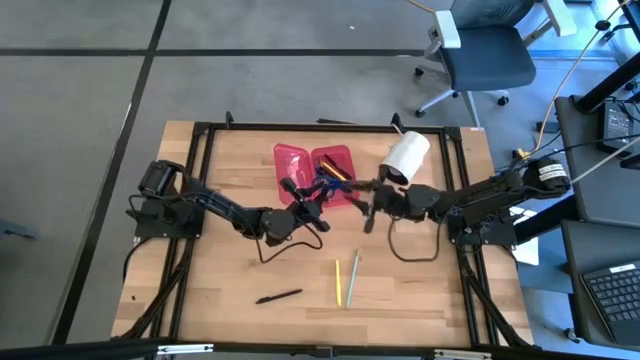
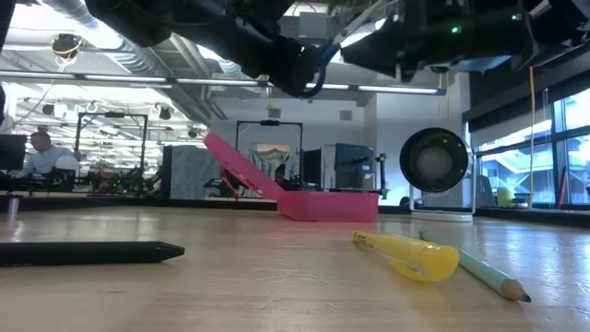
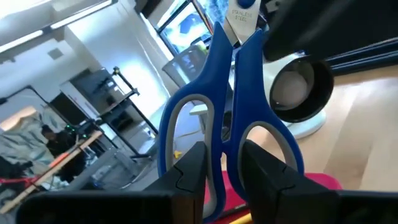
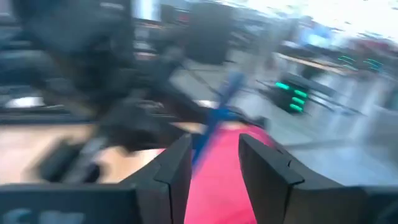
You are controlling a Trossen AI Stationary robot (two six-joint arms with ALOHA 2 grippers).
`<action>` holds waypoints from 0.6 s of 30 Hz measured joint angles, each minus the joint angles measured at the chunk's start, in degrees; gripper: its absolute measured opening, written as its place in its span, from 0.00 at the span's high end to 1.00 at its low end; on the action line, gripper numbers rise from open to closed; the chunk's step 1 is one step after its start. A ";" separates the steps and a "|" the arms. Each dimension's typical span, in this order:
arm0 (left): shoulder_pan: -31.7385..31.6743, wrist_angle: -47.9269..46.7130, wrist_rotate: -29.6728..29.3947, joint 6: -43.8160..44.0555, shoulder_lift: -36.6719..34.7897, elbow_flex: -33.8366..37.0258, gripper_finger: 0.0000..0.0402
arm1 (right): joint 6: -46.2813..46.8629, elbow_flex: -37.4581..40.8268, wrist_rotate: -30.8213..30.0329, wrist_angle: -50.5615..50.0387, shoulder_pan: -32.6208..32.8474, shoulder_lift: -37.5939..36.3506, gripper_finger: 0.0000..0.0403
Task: Pick & place school supplies into a supply box
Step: Put the blue scissors into the red supply box
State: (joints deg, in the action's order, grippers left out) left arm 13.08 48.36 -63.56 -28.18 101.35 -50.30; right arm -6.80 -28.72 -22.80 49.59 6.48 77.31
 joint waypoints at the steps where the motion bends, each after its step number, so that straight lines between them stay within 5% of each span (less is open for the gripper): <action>1: 0.00 0.29 -0.24 -0.35 0.08 0.00 0.82 | 0.58 -0.23 -2.84 -0.13 0.00 0.38 0.66; 8: 0.00 0.85 -1.79 -1.75 -0.14 0.00 0.82 | 1.89 -0.56 1.86 -1.24 -1.39 1.04 0.63; 18: -0.13 1.18 -0.91 -1.62 -0.16 0.00 0.82 | 7.76 -0.56 3.56 -0.02 -3.76 1.02 0.41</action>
State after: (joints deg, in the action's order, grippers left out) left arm 12.95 49.54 -64.47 -29.80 101.19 -50.30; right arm 0.96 -29.28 -19.25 49.57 2.72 78.32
